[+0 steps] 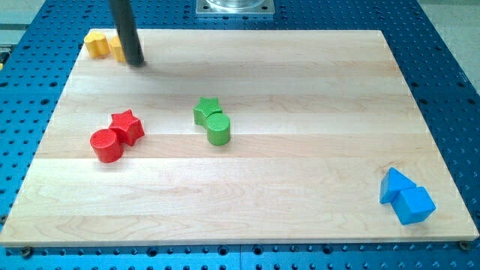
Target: Push the red circle top left of the green star
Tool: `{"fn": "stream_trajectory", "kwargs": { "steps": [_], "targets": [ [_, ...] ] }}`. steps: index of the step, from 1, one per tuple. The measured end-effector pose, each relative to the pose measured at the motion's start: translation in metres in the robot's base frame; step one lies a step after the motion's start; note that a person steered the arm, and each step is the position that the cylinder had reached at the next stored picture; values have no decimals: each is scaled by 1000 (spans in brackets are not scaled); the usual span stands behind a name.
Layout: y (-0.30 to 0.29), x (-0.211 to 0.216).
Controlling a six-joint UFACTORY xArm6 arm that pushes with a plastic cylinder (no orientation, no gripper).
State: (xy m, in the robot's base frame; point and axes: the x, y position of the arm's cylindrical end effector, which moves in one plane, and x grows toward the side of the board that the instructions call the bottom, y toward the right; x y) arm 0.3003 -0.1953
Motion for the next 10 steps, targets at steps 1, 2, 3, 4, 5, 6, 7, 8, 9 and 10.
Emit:
{"fn": "stream_trajectory", "kwargs": {
  "steps": [1,2,3,4,5,6,7,8,9,10],
  "targets": [
    [-25,62],
    [-52,126],
    [-65,169],
    [-65,217],
    [-34,226],
    [3,203],
    [27,182],
    [28,181],
    [34,179],
    [84,165]
  ]
}}
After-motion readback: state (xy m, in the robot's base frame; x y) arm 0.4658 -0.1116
